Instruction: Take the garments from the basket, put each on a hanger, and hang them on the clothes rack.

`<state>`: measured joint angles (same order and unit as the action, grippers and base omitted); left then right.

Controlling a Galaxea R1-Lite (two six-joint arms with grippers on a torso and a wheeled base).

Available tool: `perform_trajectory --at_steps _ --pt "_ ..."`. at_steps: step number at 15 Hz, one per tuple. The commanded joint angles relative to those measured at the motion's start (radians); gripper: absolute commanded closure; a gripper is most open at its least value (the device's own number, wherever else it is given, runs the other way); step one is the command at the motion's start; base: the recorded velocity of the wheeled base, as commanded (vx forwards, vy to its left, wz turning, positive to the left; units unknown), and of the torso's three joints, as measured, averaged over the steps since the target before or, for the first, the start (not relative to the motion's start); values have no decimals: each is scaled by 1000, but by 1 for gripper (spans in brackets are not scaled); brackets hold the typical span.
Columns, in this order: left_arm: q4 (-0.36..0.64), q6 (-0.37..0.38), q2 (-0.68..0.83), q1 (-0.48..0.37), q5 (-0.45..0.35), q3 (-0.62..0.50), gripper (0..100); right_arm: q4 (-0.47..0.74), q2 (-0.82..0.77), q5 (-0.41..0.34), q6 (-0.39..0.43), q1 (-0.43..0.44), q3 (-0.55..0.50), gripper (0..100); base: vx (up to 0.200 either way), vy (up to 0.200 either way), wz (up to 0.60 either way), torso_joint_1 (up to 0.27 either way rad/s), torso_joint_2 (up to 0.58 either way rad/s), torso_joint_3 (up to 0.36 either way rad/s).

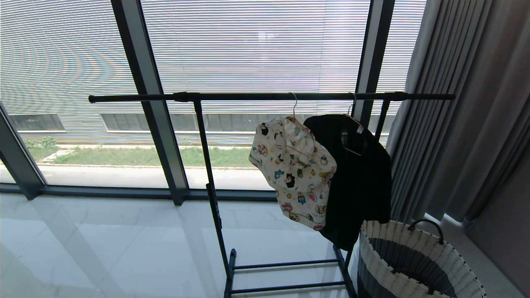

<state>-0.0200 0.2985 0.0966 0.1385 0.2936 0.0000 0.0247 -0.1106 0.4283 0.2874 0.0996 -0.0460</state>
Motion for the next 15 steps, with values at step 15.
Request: perform_trajectory --at_steps 15 --pt "78 -136 -97 -139 -337 -2 0 14 63 208 -182 189 6 0 0 0 0 0 0 0"
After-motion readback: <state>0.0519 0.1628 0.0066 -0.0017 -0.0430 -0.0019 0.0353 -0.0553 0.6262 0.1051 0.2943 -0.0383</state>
